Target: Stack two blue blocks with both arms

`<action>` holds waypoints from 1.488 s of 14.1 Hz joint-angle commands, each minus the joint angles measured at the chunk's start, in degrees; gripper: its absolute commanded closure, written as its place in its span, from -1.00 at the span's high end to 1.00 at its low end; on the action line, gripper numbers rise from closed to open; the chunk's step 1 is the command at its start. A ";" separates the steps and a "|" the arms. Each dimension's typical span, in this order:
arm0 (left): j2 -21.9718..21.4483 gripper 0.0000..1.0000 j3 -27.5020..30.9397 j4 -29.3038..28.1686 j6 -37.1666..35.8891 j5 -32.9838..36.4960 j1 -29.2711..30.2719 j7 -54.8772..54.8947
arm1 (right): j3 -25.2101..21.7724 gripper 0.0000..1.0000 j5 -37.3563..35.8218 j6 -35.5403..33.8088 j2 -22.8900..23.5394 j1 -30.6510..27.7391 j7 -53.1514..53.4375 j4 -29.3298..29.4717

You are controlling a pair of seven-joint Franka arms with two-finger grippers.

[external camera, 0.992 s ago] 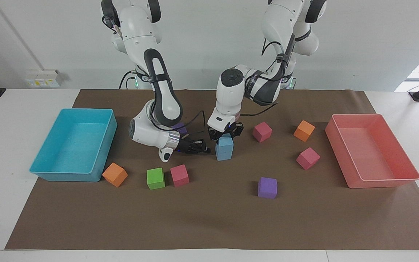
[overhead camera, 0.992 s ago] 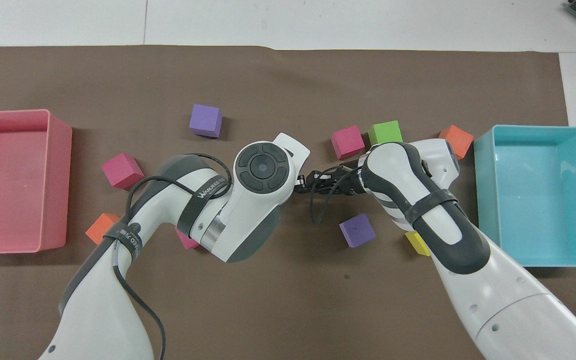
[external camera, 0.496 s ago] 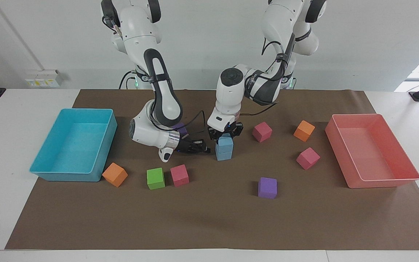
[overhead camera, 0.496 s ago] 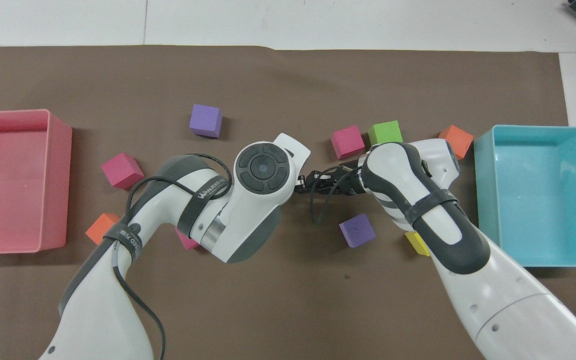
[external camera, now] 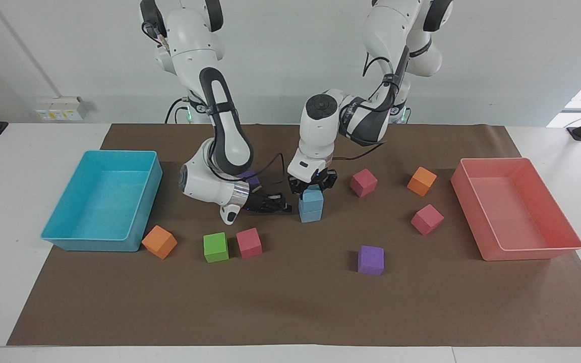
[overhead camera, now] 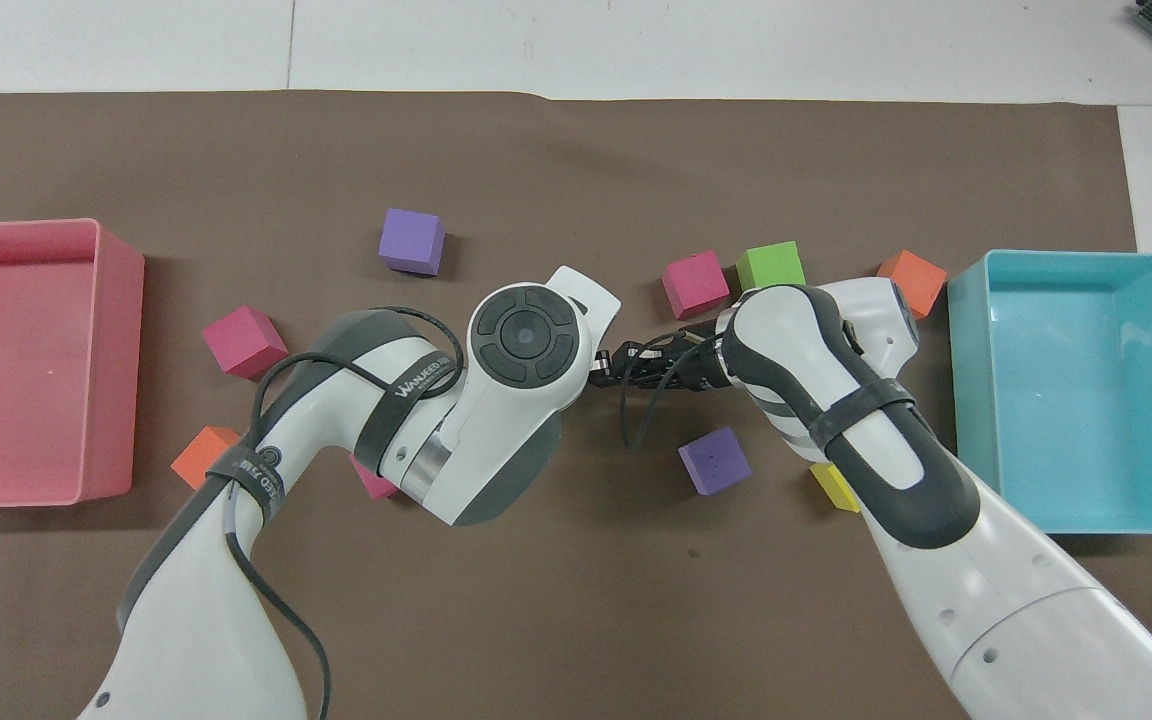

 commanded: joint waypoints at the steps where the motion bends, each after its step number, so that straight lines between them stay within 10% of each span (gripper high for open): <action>1: -1.50 0.11 0.89 -1.46 -0.07 1.33 -1.00 -1.44 | 0.23 -1.00 2.05 1.67 -0.93 0.15 -2.61 -1.39; 9: -1.41 1.00 0.89 -1.28 -0.15 1.33 -1.08 -1.26 | 0.15 -1.00 1.97 1.67 -0.93 0.15 -2.53 -1.39; 21: -17.39 1.00 0.89 -6.71 -9.47 -0.07 8.92 13.30 | -0.56 -1.00 -5.93 1.41 -5.50 -1.25 -0.52 0.36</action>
